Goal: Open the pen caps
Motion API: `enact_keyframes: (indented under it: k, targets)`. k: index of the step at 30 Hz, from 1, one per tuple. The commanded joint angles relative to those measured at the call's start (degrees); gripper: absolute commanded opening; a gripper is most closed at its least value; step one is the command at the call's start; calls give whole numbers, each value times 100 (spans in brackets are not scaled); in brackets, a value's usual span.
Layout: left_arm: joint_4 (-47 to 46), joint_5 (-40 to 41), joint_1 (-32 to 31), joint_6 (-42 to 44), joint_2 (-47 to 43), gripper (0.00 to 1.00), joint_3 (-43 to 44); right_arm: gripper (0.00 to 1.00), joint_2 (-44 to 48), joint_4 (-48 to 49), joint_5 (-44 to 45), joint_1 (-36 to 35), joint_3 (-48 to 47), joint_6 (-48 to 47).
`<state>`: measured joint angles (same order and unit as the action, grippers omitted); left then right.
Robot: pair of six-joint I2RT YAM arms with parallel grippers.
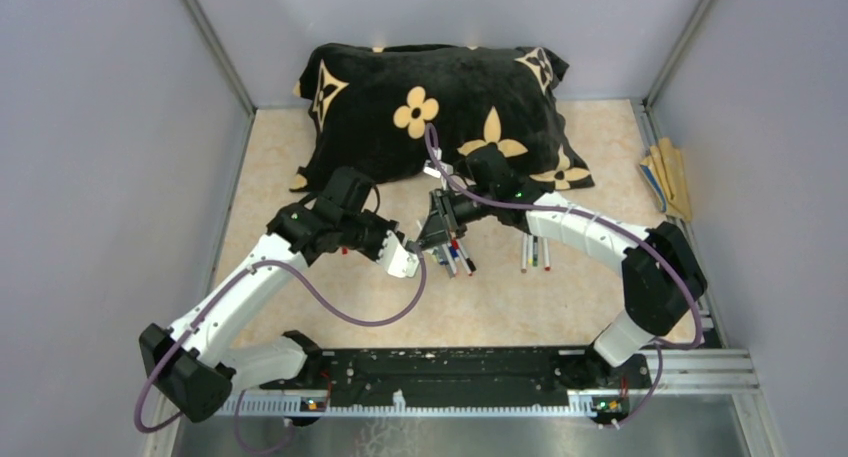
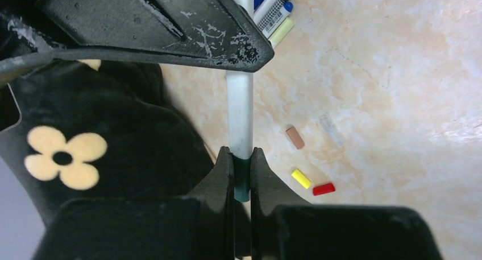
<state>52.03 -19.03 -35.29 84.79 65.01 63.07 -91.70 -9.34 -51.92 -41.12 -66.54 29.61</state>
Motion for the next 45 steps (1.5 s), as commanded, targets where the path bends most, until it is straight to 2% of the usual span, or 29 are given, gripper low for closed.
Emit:
enact_keyframes:
  k: [1,3,5,7,9,14,16,18,19,20,21,22,24,27,30,35,38,41,43,45]
  targets:
    - [-8,294,-31,204,-114,0,-300,0,35,48,-42,-21,-154,-228]
    - [-35,212,-33,187,-148,0,-272,20,30,244,31,-32,-85,-59]
    - [-34,130,-37,171,-135,0,-202,33,12,595,90,-105,-33,159]
    - [-44,120,-59,126,-106,0,-125,41,-70,697,206,-257,-109,219]
    - [-18,130,-66,68,-47,0,-27,42,-204,694,261,-358,-218,240]
    - [22,143,-66,-30,-21,0,74,34,-314,846,380,-404,-189,356]
    - [25,144,-66,-80,-25,0,83,26,-303,852,420,-403,-158,364]
    - [96,130,-66,-95,-29,0,76,10,-261,848,508,-392,-121,362]
    - [147,123,-73,-95,-27,5,81,2,-208,858,566,-372,-84,362]
    - [198,131,-66,-96,-24,26,64,0,-169,879,591,-345,-39,366]
    - [224,148,-66,-88,-24,37,32,0,-125,889,585,-319,10,381]
    - [258,163,-70,-72,-28,44,4,0,-81,895,561,-304,41,387]
    - [252,195,-74,-54,-48,47,-42,0,-70,891,507,-303,50,353]
    - [203,147,-73,-51,-30,47,-42,0,-93,890,375,-307,38,359]
    - [225,179,-68,-51,-1,42,-5,0,-69,892,336,-304,60,329]
    - [195,396,-71,73,-18,12,-139,0,-43,838,318,-304,51,265]
    - [180,579,-66,280,-85,4,-343,0,-6,789,310,-295,80,213]
    - [137,743,-66,499,-202,2,-554,0,31,748,302,-264,112,199]
    - [107,831,-68,632,-274,5,-667,0,53,660,283,-233,111,154]
    - [87,881,-67,702,-320,21,-730,0,91,599,262,-203,113,132]
